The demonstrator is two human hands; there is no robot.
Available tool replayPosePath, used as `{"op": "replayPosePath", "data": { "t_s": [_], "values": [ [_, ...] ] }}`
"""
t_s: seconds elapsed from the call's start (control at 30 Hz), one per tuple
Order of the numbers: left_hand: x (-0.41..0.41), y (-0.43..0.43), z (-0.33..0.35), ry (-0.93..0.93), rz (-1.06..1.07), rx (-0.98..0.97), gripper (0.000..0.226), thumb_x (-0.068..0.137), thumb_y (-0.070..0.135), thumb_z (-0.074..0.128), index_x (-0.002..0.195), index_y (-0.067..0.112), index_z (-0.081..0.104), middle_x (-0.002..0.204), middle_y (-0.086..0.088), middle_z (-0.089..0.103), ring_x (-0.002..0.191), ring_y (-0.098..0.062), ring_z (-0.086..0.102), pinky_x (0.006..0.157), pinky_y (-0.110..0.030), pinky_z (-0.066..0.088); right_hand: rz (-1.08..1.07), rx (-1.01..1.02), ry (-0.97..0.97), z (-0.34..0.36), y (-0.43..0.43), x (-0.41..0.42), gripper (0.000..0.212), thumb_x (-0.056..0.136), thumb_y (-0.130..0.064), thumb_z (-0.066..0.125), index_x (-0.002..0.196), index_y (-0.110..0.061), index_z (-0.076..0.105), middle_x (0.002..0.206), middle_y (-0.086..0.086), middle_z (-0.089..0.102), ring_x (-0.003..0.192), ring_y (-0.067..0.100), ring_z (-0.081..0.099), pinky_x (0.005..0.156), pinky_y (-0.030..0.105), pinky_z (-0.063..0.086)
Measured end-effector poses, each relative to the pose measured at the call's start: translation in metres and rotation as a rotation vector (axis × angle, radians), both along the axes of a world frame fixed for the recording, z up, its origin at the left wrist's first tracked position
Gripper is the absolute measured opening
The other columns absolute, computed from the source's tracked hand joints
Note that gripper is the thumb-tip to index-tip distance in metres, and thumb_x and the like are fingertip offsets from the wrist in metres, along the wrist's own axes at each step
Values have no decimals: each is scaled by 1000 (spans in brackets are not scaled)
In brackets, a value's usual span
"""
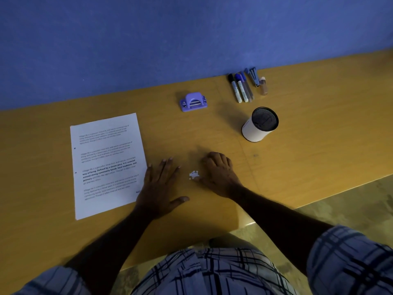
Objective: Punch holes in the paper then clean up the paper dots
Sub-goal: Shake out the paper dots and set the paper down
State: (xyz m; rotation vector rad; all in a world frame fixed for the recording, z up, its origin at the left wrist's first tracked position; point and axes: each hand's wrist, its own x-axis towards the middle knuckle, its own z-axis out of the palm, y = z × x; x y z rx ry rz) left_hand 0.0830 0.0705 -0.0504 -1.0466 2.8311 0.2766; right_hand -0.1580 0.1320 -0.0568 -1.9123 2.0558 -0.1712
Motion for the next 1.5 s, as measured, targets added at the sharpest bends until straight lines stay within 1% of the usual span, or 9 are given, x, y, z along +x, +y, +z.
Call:
{"op": "replayPosePath", "data": {
  "t_s": [0.2, 0.37, 0.5, 0.7, 1.03, 1.1, 1.17, 1.27, 1.5],
  "values": [
    [-6, 5, -5, -35, -5, 21, 96, 81, 83, 24, 153, 19, 25, 162, -14, 13, 149, -34, 14, 115, -63, 16, -2, 24, 9, -2, 11, -5, 68, 86, -65, 45, 140, -23, 37, 149, 6, 30, 138, 28, 24, 112, 51, 23],
    [-9, 3, -5, -31, -13, 32, 94, 82, 81, 22, 153, 19, 24, 162, -15, 15, 148, -35, 17, 115, -63, 16, 2, 17, -38, 2, 5, 4, 61, 91, -56, 51, 141, -21, 41, 147, 5, 36, 137, 27, 29, 113, 47, 26],
    [-11, -2, -2, -30, -36, 27, 94, 84, 79, 23, 152, 16, 26, 160, -18, 18, 147, -37, 20, 113, -63, 18, 145, 0, -91, 6, 6, 10, 53, 98, -40, 48, 145, -16, 40, 149, 7, 41, 136, 25, 37, 112, 44, 36],
    [-14, -4, 1, -12, -32, 18, 90, 86, 75, 27, 151, 12, 30, 159, -18, 23, 146, -37, 23, 113, -63, 21, 426, 8, 3, 5, 16, 22, 54, 94, -14, 50, 147, -14, 39, 157, 9, 32, 146, 29, 25, 104, 40, 41],
    [-12, -5, 6, 9, -31, 18, 85, 88, 73, 28, 151, 15, 30, 159, -13, 25, 146, -34, 25, 114, -60, 22, 457, 37, 55, 13, 11, 22, 48, 98, -11, 47, 145, -8, 40, 155, 11, 35, 141, 30, 32, 106, 39, 40],
    [-11, -5, 7, 7, -32, 17, 84, 89, 72, 26, 150, 15, 32, 158, -13, 28, 144, -34, 28, 113, -60, 25, 484, -22, 64, 18, 8, 22, 42, 95, -10, 53, 137, -6, 51, 146, 13, 47, 131, 31, 44, 98, 37, 47],
    [-11, -5, 8, 10, -29, 20, 83, 89, 72, 26, 148, 14, 35, 157, -13, 30, 143, -34, 30, 112, -60, 27, 511, -122, 78, 19, 6, 22, 34, 88, -10, 64, 122, -4, 64, 129, 13, 61, 112, 31, 59, 79, 34, 55],
    [-10, -5, 8, 23, -16, 25, 82, 88, 72, 29, 148, 14, 36, 157, -12, 31, 143, -34, 30, 112, -60, 26, 514, -180, 95, 20, 3, 22, 33, 86, -10, 68, 118, -3, 65, 120, 13, 64, 102, 30, 61, 67, 33, 55],
    [-16, -10, 13, 19, -1, 44, 86, 88, 73, 20, 148, 14, 35, 157, -14, 30, 143, -36, 29, 112, -59, 23, 324, -68, -17, 16, -4, 27, 27, 95, -13, 55, 120, -9, 64, 128, 10, 58, 116, 27, 51, 90, 39, 51]
  ]
}}
